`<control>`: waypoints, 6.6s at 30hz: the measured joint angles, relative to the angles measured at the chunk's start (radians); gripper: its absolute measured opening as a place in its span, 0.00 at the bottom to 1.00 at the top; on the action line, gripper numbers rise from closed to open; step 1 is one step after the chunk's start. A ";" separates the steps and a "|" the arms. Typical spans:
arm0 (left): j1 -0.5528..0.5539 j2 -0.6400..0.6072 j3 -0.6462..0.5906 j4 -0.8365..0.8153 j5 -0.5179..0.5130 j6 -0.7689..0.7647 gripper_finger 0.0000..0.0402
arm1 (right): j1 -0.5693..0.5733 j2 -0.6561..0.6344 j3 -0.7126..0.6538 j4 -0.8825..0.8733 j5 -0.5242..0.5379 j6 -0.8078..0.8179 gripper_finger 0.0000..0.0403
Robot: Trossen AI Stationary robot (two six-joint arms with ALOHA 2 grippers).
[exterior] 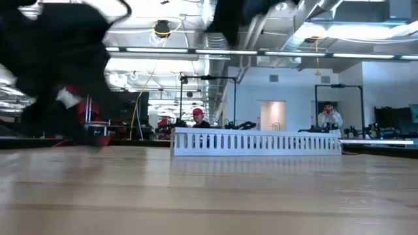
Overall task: Ziptie cables
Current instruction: Close the white cable duct, then return to Home Position
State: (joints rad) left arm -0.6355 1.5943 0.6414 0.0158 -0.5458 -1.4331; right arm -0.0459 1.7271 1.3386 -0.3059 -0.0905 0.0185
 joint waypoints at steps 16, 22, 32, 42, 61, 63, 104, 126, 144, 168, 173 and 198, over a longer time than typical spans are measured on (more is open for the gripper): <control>-0.217 -0.863 -0.004 -0.719 -0.992 0.172 0.84 | 0.062 -1.087 -0.836 0.304 0.122 0.285 0.00; -0.228 -1.036 -0.143 -0.788 -0.996 0.197 0.84 | 0.124 -1.316 -0.991 0.308 0.216 0.264 0.00; -0.217 -1.083 -0.330 -0.763 -1.002 0.075 0.84 | 0.245 -1.713 -1.178 0.232 0.383 0.220 0.00; -0.241 -1.045 -0.451 -0.646 -1.004 0.085 0.84 | 0.268 -1.713 -1.330 0.377 0.434 0.175 0.00; -0.360 -0.780 -0.462 -0.624 -1.000 -0.050 0.84 | 0.181 -1.497 -1.332 0.446 0.432 0.094 0.00; -0.325 -0.759 -0.458 -0.624 -1.001 -0.084 0.84 | 0.178 -1.501 -1.332 0.509 0.432 0.066 0.00; 0.001 -1.535 -0.631 0.055 0.173 1.258 0.45 | 0.128 -1.530 -1.328 0.558 0.310 0.015 0.00; 0.021 -1.536 -0.633 0.049 0.144 1.252 0.45 | 0.123 -1.532 -1.328 0.569 0.295 -0.070 0.00; 0.021 -1.536 -0.634 0.049 0.143 1.253 0.45 | 0.116 -1.531 -1.328 0.389 0.294 -0.072 0.00; 0.021 -1.536 -0.635 0.049 0.142 1.253 0.45 | 0.116 -1.531 -1.325 0.342 0.292 -0.072 0.00; 0.021 -1.536 -0.635 0.049 0.142 1.253 0.45 | 0.116 -1.531 -1.326 0.342 0.292 -0.072 0.00; 0.021 -1.536 -0.635 0.049 0.142 1.253 0.45 | 0.116 -1.531 -1.327 0.343 0.293 -0.071 0.00</control>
State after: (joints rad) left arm -0.6146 0.0580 0.0067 0.0647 -0.4034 -0.1801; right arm 0.0704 0.1961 0.0120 0.0376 0.2022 -0.0528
